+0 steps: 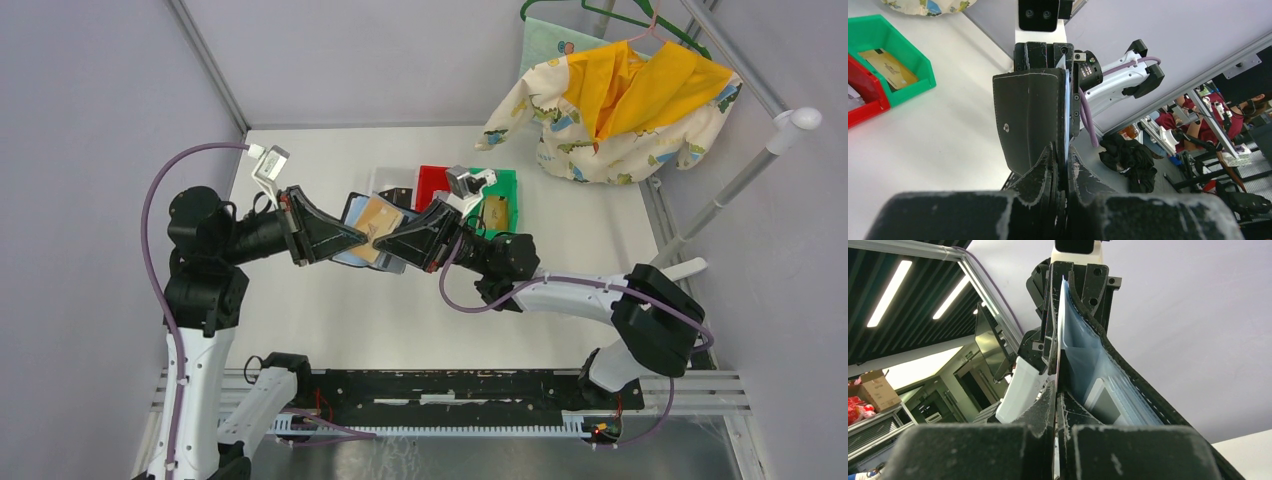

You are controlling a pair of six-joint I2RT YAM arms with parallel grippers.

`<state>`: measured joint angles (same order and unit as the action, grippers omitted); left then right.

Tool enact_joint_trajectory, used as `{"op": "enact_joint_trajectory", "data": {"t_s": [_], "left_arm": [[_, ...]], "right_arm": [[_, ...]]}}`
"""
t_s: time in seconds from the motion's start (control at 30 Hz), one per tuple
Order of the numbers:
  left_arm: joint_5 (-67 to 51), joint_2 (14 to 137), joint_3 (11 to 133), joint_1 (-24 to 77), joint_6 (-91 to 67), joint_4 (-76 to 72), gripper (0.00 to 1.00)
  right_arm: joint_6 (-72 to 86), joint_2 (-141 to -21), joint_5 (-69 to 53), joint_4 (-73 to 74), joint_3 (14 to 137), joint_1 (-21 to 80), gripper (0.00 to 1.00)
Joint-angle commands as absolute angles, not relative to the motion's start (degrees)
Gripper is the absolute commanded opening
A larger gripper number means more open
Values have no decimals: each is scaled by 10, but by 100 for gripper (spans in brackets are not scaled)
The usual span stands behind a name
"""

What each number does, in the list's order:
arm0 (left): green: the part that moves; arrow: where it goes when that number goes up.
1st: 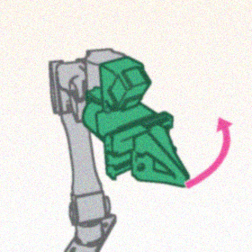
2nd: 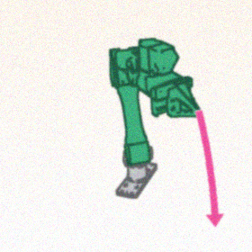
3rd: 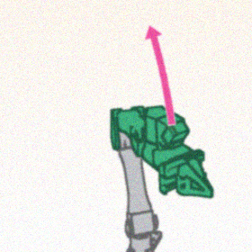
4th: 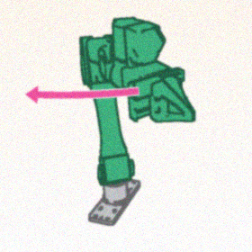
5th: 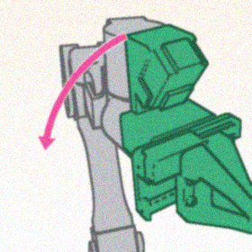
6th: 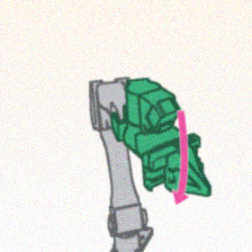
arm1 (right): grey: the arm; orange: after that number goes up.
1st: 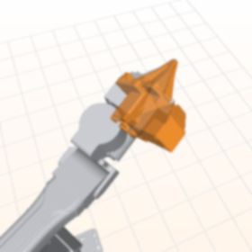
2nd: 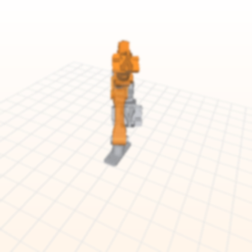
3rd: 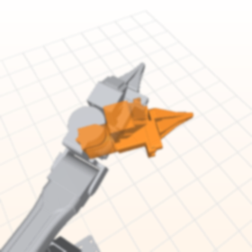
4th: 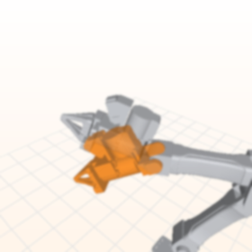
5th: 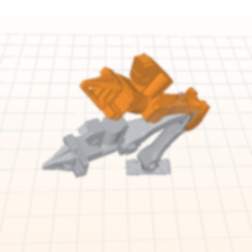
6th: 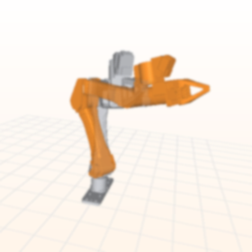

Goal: Take the credit cards out of the card holder
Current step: Remove the credit card from the card holder.

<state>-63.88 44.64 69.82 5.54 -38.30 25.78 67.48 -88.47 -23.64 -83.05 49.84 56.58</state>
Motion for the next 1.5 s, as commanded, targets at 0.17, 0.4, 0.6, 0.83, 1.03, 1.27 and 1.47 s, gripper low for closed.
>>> {"op": "enact_joint_trajectory", "data": {"t_s": [0.17, 0.4, 0.6, 0.83, 1.03, 1.27, 1.47], "left_arm": [[-660, 439, 730, 55, -395, 227, 28], [-663, 435, 723, 55, -394, 227, 16], [-659, 434, 722, 55, -387, 229, 2], [-658, 436, 729, 55, -396, 229, 2], [-661, 437, 728, 55, -400, 229, 2], [-664, 437, 734, 55, -403, 226, 2], [-664, 439, 734, 56, -417, 213, 2]], "right_arm": [[659, -849, -247, -839, 466, 556, 0], [652, -847, -247, -832, 468, 556, 0], [652, -843, -251, -836, 469, 556, 1], [666, -831, -229, -896, 422, 550, 28], [701, -856, -234, -940, 460, 548, 38], [714, -871, -246, -941, 483, 548, 41], [728, -878, -241, -964, 483, 547, 13]]}}
